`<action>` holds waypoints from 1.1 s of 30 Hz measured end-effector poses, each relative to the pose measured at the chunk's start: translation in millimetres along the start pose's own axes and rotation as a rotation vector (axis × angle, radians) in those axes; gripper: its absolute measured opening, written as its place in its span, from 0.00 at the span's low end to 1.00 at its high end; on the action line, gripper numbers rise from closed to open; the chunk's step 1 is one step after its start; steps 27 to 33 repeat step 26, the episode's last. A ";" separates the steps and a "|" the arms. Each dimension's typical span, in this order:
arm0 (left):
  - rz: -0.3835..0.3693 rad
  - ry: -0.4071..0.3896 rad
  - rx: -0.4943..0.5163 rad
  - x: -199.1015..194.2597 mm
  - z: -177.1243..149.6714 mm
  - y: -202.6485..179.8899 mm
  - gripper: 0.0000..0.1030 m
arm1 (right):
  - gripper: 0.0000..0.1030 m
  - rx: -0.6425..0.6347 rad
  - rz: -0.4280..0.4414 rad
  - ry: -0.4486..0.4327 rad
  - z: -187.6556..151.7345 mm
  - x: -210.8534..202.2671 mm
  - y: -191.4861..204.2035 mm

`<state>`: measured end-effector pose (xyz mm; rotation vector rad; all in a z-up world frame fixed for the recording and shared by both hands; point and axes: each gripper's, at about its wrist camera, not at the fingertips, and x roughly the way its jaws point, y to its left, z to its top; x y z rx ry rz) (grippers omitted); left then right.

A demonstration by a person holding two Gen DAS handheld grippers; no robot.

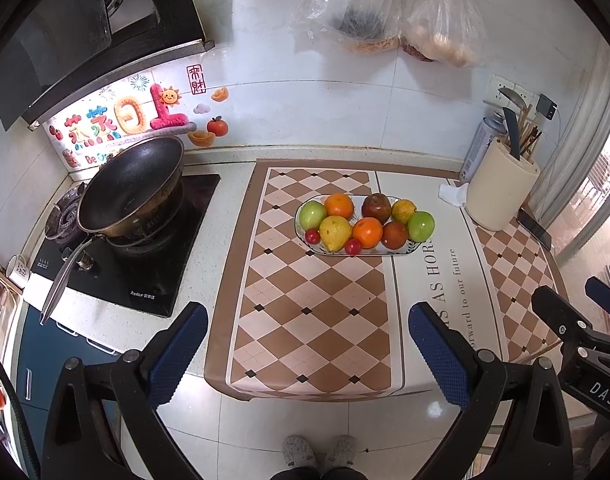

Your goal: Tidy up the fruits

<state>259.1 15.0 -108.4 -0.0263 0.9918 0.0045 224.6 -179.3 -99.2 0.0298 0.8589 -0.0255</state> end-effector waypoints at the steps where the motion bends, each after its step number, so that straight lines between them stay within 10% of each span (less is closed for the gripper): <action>1: 0.001 0.002 -0.001 -0.3 -0.9 -0.2 1.00 | 0.99 0.001 0.000 0.000 -2.6 -1.0 -1.1; 33: 0.002 -0.015 -0.001 -9.0 -7.0 -2.9 1.00 | 0.99 0.003 0.003 -0.001 -13.3 -9.7 -6.2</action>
